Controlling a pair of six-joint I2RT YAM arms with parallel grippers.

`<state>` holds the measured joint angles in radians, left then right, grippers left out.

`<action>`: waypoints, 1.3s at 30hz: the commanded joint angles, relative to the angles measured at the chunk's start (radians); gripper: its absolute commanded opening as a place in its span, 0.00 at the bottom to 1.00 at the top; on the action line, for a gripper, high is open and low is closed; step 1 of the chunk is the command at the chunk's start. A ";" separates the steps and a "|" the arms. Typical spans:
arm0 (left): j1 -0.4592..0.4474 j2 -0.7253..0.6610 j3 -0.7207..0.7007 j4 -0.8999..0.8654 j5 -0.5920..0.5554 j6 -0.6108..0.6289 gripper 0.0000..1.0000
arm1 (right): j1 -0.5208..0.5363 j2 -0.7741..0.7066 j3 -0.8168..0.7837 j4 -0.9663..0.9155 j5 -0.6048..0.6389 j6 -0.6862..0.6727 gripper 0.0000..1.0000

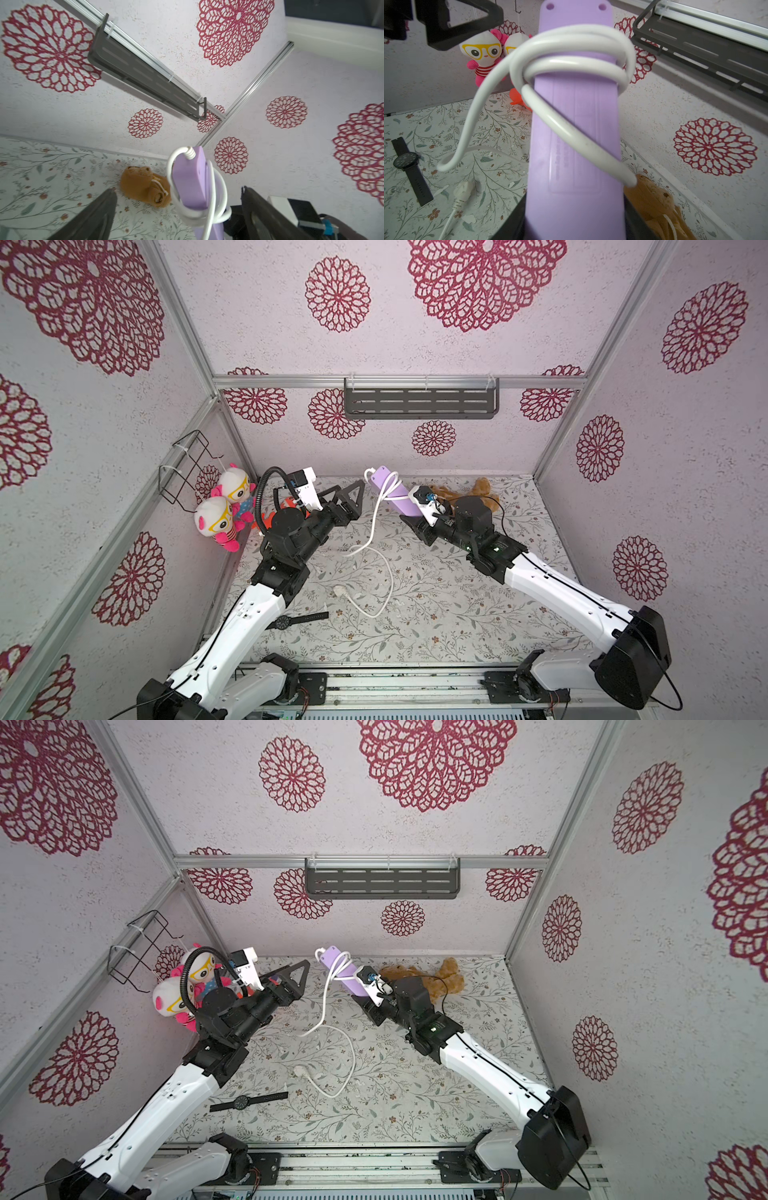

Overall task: Unwrap the cord wrapped around the power strip
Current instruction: Unwrap the power cord from the power strip.

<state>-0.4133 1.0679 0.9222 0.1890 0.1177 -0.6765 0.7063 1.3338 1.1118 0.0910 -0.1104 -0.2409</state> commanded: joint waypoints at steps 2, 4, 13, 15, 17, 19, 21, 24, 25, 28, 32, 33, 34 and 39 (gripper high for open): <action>-0.080 0.058 0.001 -0.210 0.141 0.233 0.97 | -0.002 -0.045 0.023 0.041 0.024 0.021 0.00; -0.098 0.055 -0.012 -0.229 0.207 0.272 0.97 | -0.003 -0.055 0.020 0.033 0.025 0.021 0.00; -0.115 0.099 0.041 -0.394 0.112 0.400 0.63 | -0.002 -0.070 0.019 -0.003 -0.012 0.043 0.00; -0.121 0.117 0.050 -0.401 0.119 0.412 0.60 | -0.003 -0.077 0.025 -0.008 -0.009 0.045 0.00; -0.125 0.128 0.049 -0.394 0.146 0.413 0.56 | -0.002 -0.079 0.028 -0.015 -0.003 0.044 0.00; -0.126 0.130 0.046 -0.378 0.181 0.409 0.41 | -0.002 -0.079 0.035 -0.026 0.008 0.042 0.00; -0.126 0.119 0.042 -0.353 0.212 0.405 0.16 | -0.002 -0.073 0.042 -0.048 0.032 0.035 0.00; -0.126 0.081 0.063 -0.367 0.215 0.405 0.00 | -0.002 -0.063 0.054 -0.102 0.061 0.012 0.00; -0.127 0.067 0.080 -0.388 0.210 0.404 0.00 | -0.002 -0.061 0.054 -0.125 0.068 0.003 0.00; -0.129 0.023 0.146 -0.454 0.167 0.399 0.00 | 0.001 -0.050 0.050 -0.217 0.090 -0.051 0.00; -0.130 0.037 0.299 -0.583 0.110 0.403 0.00 | 0.027 -0.044 0.061 -0.372 0.099 -0.147 0.00; -0.130 0.054 0.340 -0.625 0.101 0.415 0.00 | 0.035 -0.045 0.063 -0.403 0.092 -0.165 0.00; -0.131 0.075 0.390 -0.670 0.092 0.429 0.00 | 0.044 -0.049 0.067 -0.439 0.081 -0.182 0.00; -0.104 0.184 0.553 -0.828 -0.010 0.509 0.00 | 0.088 -0.118 0.050 -0.526 -0.002 -0.229 0.00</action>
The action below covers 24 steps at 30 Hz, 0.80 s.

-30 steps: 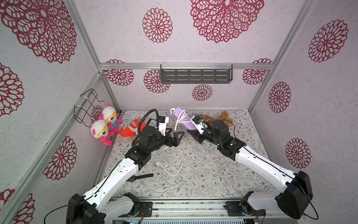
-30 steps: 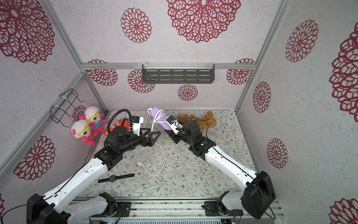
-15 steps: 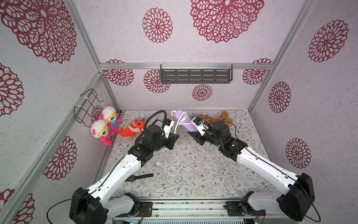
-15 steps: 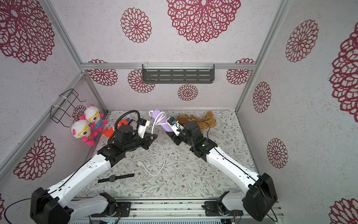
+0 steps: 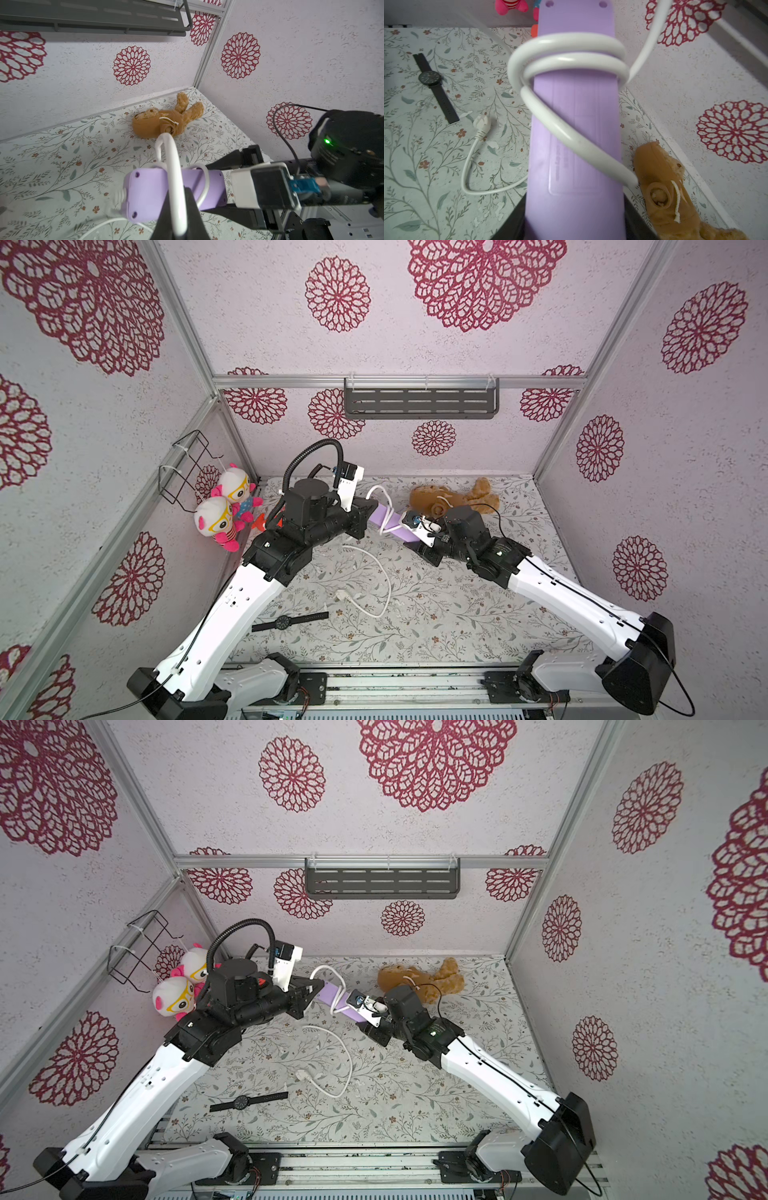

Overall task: Unwrap the cord wrapped around the power strip
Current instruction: Unwrap the power cord from the power strip.

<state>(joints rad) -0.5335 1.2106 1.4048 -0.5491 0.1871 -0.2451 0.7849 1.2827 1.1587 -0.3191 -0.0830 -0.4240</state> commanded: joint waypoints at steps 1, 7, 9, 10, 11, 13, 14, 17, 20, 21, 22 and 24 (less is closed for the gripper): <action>0.036 0.063 0.097 -0.126 -0.097 0.080 0.00 | 0.015 -0.089 0.002 -0.137 -0.043 -0.050 0.00; 0.199 0.110 0.048 -0.124 -0.005 0.080 0.00 | 0.032 -0.213 0.001 -0.181 -0.126 -0.056 0.00; 0.257 0.133 0.001 -0.092 0.096 0.060 0.00 | 0.032 -0.255 -0.001 -0.136 -0.119 -0.044 0.00; 0.279 0.143 -0.033 -0.066 0.165 0.033 0.00 | 0.030 -0.277 -0.006 -0.090 -0.092 -0.028 0.00; 0.290 0.150 -0.066 -0.028 0.226 0.000 0.00 | 0.031 -0.296 -0.011 -0.037 -0.053 -0.006 0.00; 0.291 0.158 -0.122 0.034 0.323 -0.062 0.00 | 0.030 -0.312 -0.003 0.033 0.011 0.020 0.00; 0.287 0.156 -0.151 0.069 0.365 -0.092 0.00 | 0.030 -0.308 0.008 0.065 0.053 0.032 0.00; 0.253 0.132 -0.240 0.159 0.420 -0.151 0.00 | 0.027 -0.254 0.054 0.115 0.183 0.051 0.00; 0.219 0.092 -0.307 0.231 0.496 -0.169 0.00 | 0.008 -0.172 0.084 0.154 0.314 0.061 0.00; 0.214 0.078 -0.320 0.240 0.529 -0.173 0.00 | -0.004 -0.143 0.095 0.155 0.341 0.068 0.00; 0.213 0.061 -0.328 0.241 0.557 -0.171 0.00 | -0.022 -0.113 0.108 0.149 0.364 0.080 0.00; 0.212 0.022 -0.340 0.225 0.582 -0.155 0.00 | -0.051 -0.067 0.123 0.133 0.373 0.094 0.00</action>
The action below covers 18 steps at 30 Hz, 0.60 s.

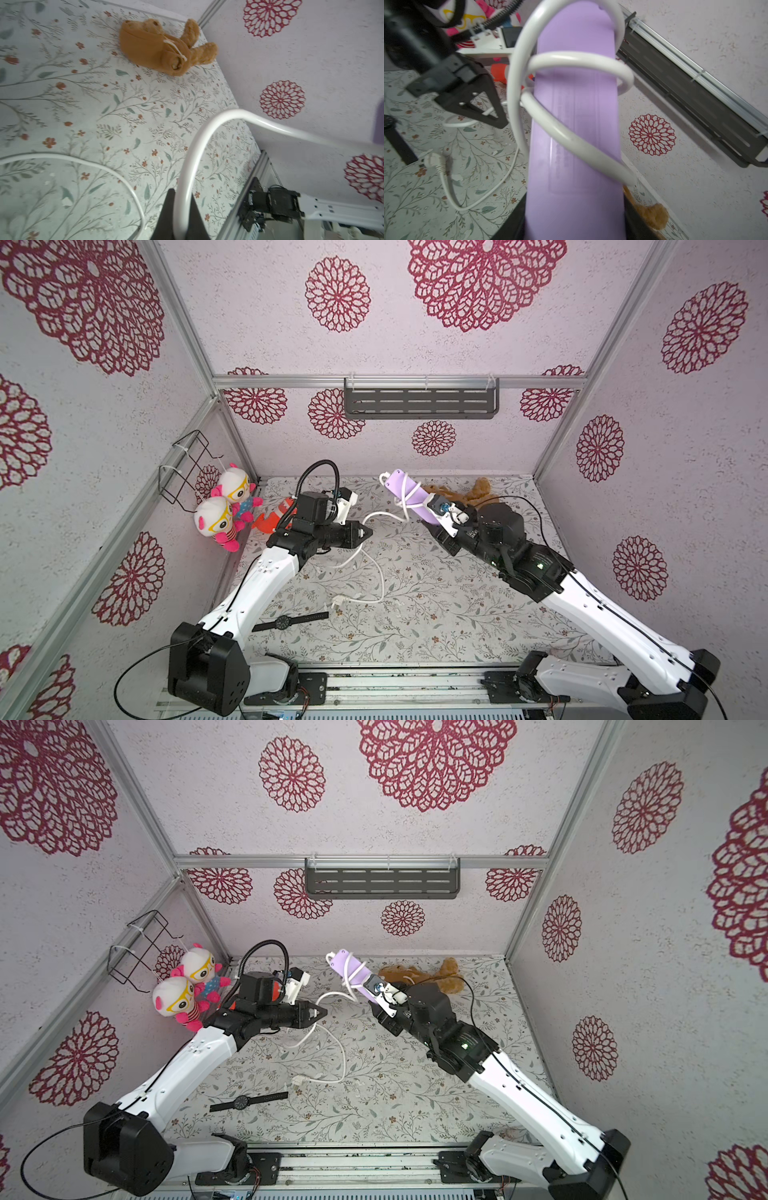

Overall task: Unwrap the cord wrapped around the power strip
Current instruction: Unwrap the power cord from the power strip.

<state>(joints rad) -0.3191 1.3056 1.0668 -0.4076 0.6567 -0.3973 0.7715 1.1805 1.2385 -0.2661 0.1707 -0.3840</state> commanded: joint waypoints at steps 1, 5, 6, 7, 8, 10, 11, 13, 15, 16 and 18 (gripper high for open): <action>-0.002 -0.096 -0.007 0.068 0.102 0.016 0.00 | -0.048 0.052 0.042 0.079 0.118 0.057 0.00; -0.002 -0.162 -0.041 -0.025 -0.164 0.111 0.01 | -0.061 0.074 0.026 0.087 0.111 0.058 0.00; -0.001 -0.166 -0.050 -0.044 -0.242 0.129 0.08 | -0.062 0.073 0.023 0.088 0.111 0.061 0.00; 0.000 -0.167 -0.064 -0.053 -0.335 0.148 0.22 | -0.063 0.071 0.020 0.089 0.109 0.062 0.00; 0.001 -0.165 -0.083 -0.048 -0.432 0.163 0.48 | -0.064 0.064 0.019 0.088 0.105 0.064 0.00; 0.002 -0.163 -0.118 -0.033 -0.621 0.156 0.79 | -0.066 0.049 0.021 0.088 0.093 0.068 0.00; 0.001 -0.164 -0.129 -0.023 -0.670 0.164 0.84 | -0.066 0.042 0.023 0.086 0.087 0.068 0.00; -0.003 -0.185 -0.137 0.014 -0.704 0.165 0.96 | -0.066 0.031 0.031 0.079 0.082 0.067 0.00; -0.022 -0.230 -0.152 0.111 -0.690 0.174 0.97 | -0.066 0.025 0.038 0.071 0.064 0.069 0.00; -0.040 -0.256 -0.164 0.188 -0.664 0.187 0.97 | -0.066 0.024 0.041 0.070 0.051 0.074 0.00; -0.078 -0.285 -0.185 0.350 -0.575 0.215 0.97 | -0.066 0.020 0.044 0.072 0.016 0.088 0.00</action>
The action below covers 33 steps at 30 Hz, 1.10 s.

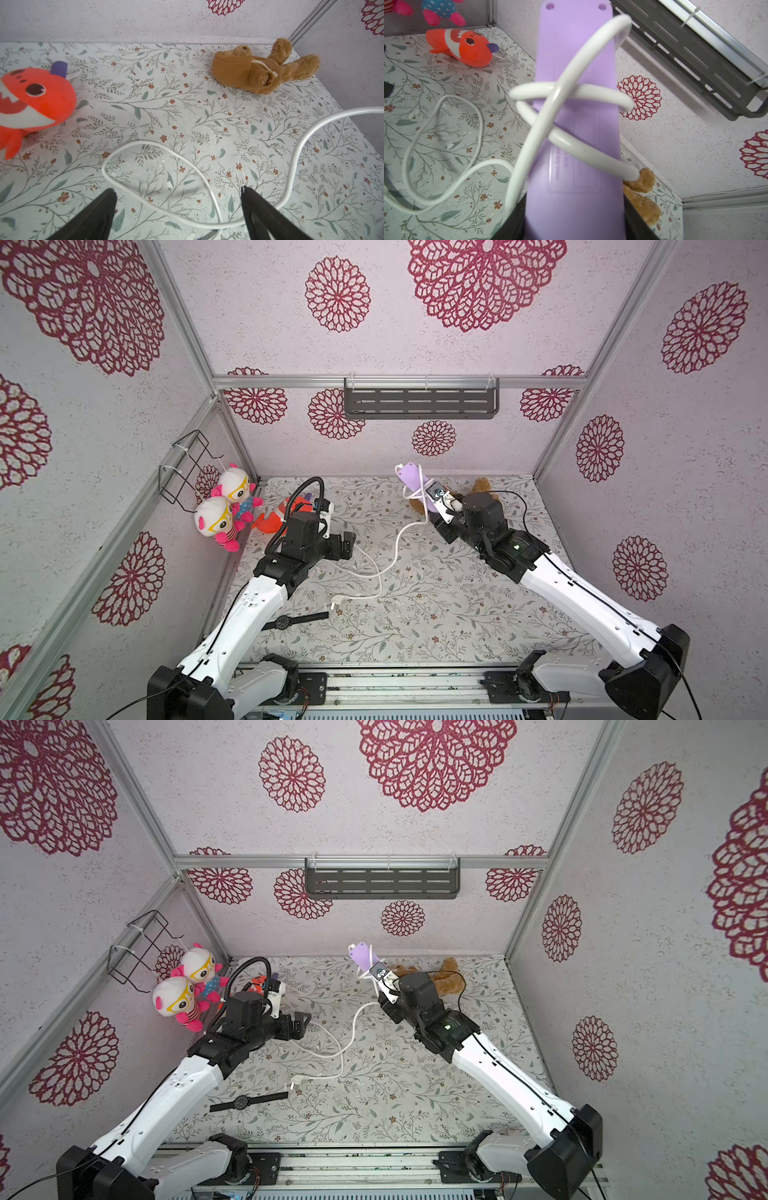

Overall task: Unwrap the cord wrapped around the power strip
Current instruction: Unwrap the power cord from the power strip.

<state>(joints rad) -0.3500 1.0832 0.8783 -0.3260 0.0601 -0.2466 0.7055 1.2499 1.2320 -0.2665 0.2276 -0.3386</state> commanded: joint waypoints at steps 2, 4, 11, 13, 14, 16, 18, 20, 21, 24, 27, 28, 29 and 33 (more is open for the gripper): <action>-0.088 -0.045 0.008 0.405 0.152 0.084 0.97 | 0.002 -0.057 0.048 0.083 -0.080 0.056 0.00; -0.124 0.004 0.034 0.477 0.274 0.110 0.97 | 0.002 -0.065 0.048 0.088 -0.112 0.063 0.00; -0.212 0.208 0.069 0.637 0.453 0.182 0.98 | 0.002 -0.118 0.022 0.116 -0.219 0.104 0.00; -0.236 0.253 0.066 0.676 0.494 0.208 0.99 | 0.002 -0.129 0.011 0.130 -0.236 0.120 0.00; -0.245 0.273 0.064 0.697 0.497 0.218 0.99 | 0.002 -0.135 0.006 0.139 -0.244 0.129 0.00; -0.252 0.309 0.061 0.734 0.506 0.219 0.98 | 0.002 -0.142 -0.003 0.155 -0.256 0.140 0.00; -0.251 0.331 0.057 0.774 0.523 0.211 0.94 | 0.002 -0.143 -0.002 0.163 -0.263 0.148 0.00; -0.254 0.343 0.053 0.801 0.552 0.217 0.86 | 0.002 -0.143 -0.003 0.168 -0.264 0.154 0.00; -0.255 0.345 0.051 0.801 0.567 0.220 0.81 | 0.002 -0.143 -0.005 0.171 -0.264 0.155 0.00; -0.257 0.343 0.046 0.794 0.607 0.238 0.56 | 0.001 -0.143 -0.011 0.177 -0.237 0.158 0.00; -0.257 0.314 0.031 0.761 0.606 0.261 0.24 | 0.002 -0.143 -0.014 0.164 -0.201 0.156 0.00; -0.258 0.301 0.027 0.735 0.596 0.278 0.13 | 0.000 -0.144 -0.015 0.164 -0.199 0.157 0.00; -0.257 0.286 0.026 0.703 0.583 0.295 0.02 | 0.001 -0.145 -0.016 0.164 -0.200 0.159 0.00; -0.258 0.224 0.024 0.609 0.550 0.335 0.00 | -0.001 -0.141 -0.014 0.157 -0.161 0.154 0.00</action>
<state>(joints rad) -0.6044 1.3651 0.9051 0.3550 0.6273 0.0269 0.7055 1.1370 1.1934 -0.1928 0.0227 -0.2070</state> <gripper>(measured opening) 0.061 0.520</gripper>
